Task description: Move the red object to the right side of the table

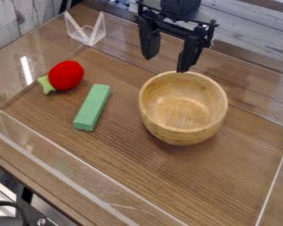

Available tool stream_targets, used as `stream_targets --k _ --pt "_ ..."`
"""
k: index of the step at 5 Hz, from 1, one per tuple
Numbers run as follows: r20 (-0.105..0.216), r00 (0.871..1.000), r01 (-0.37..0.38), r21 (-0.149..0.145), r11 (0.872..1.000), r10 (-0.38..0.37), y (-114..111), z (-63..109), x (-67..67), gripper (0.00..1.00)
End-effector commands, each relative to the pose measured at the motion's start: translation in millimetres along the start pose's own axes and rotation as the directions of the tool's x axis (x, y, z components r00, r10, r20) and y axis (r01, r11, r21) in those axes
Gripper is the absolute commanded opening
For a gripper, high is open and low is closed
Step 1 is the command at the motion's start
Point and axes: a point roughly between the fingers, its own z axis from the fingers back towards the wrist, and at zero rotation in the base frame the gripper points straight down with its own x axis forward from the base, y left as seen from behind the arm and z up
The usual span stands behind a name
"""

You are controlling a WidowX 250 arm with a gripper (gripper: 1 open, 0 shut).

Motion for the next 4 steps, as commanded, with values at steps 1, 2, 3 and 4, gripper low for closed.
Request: stream_targets --k 1,2,3,4 --pt "-0.034 0.998 -0.055 -0.004 0.998 0.055 7 -21.2 0.5 1.00" --pt "-0.033 0.991 -0.130 0.002 0.991 0.130 45 -37.6 -5.9 1.00" --pt "-0.003 0.994 -0.110 0.013 0.994 0.110 85 -34.3 -16.5 1.00" --pt "0.024 0.995 -0.093 0.027 0.995 0.093 122 -31.4 -26.2 1.00"
